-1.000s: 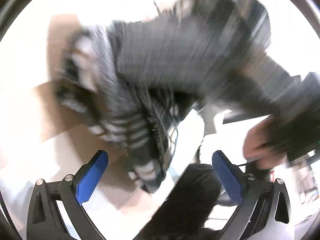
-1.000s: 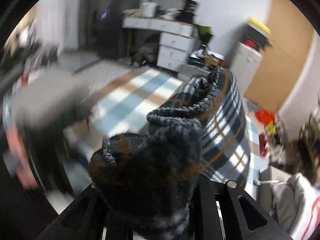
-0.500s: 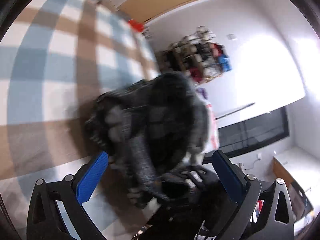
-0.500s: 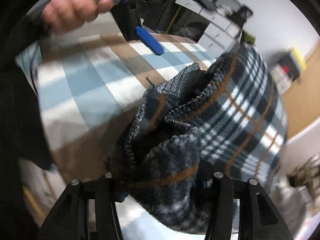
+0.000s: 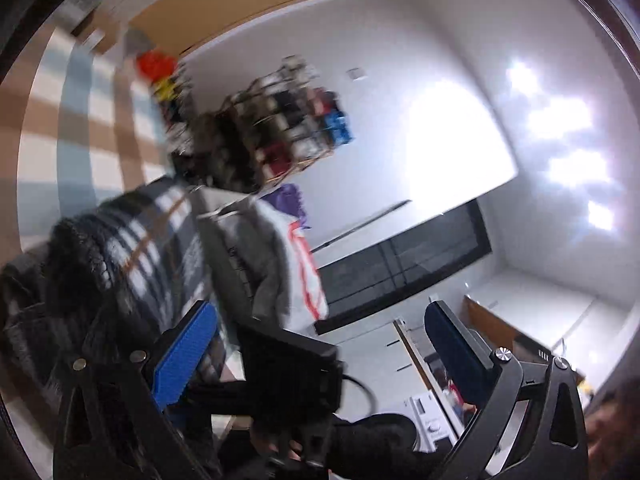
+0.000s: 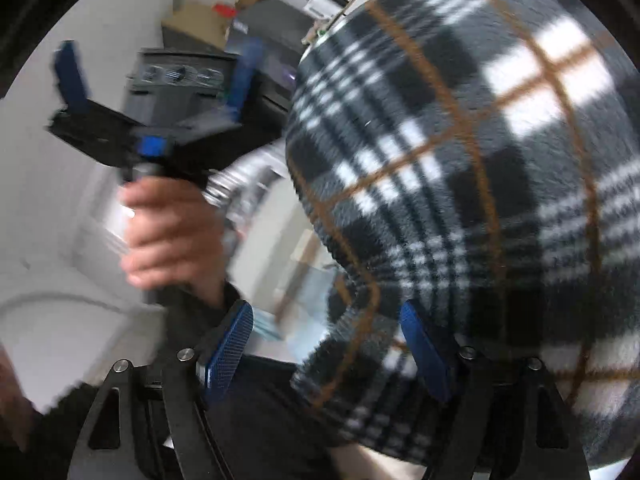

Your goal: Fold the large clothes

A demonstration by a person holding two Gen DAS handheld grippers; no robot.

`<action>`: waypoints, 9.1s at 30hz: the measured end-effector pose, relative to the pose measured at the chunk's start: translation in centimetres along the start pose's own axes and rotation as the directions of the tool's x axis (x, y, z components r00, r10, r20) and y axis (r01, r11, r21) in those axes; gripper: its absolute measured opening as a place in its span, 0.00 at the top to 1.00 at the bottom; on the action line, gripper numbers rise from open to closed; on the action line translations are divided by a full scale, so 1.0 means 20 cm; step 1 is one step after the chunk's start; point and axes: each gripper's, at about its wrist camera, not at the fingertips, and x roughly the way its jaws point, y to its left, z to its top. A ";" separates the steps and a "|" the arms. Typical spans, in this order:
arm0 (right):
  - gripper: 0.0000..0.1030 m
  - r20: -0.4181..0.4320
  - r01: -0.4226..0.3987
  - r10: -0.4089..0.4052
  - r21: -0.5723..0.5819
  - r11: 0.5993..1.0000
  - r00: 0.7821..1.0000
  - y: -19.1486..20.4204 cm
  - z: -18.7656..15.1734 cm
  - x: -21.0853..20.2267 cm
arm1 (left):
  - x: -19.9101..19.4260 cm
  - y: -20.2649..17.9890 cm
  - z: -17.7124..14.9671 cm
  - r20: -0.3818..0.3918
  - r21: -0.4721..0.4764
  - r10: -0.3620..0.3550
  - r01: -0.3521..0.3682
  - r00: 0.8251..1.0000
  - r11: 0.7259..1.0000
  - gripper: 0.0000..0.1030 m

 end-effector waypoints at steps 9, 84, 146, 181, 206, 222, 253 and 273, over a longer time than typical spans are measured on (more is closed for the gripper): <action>0.17 0.029 -0.110 0.109 0.053 0.993 0.994 0.06 -0.04 -0.14 | -0.02 0.14 0.00 0.027 -0.075 0.254 -0.251 0.967 0.965 0.02; 0.00 0.276 -0.072 -0.015 0.303 0.950 0.961 -0.19 -0.15 -0.58 | 0.17 -0.23 -0.28 0.163 0.117 0.541 -0.560 0.825 0.820 0.02; 0.15 -0.073 0.292 -0.284 0.182 0.939 0.956 0.11 0.26 -0.40 | 0.19 -0.27 -0.70 0.160 0.341 0.555 -0.573 0.817 0.745 0.02; 0.06 0.201 0.113 -0.162 0.236 0.965 0.966 0.20 0.09 -0.39 | -0.02 0.12 -0.15 0.162 -0.089 0.505 -0.497 0.848 0.863 0.02; 0.00 0.045 0.499 -0.503 0.086 0.863 0.863 -0.05 0.49 -0.43 | -0.24 0.17 -0.47 -0.093 -0.214 0.702 -0.703 0.706 0.678 0.02; 0.01 -0.044 0.390 -0.387 0.104 0.915 0.921 -0.19 0.34 -0.29 | -0.04 0.23 -0.44 -0.175 -0.142 0.741 -0.761 0.649 0.633 0.05; 0.08 0.055 0.372 -0.377 0.080 0.925 0.925 -0.10 -0.21 -0.19 | 0.02 -0.01 -0.70 -0.222 0.165 0.771 -0.756 0.598 0.634 0.30; 0.24 0.110 0.318 -0.339 0.175 0.932 0.934 -0.11 -0.38 -0.30 | -0.07 0.03 -0.61 -0.217 0.089 0.676 -0.676 0.704 0.732 0.63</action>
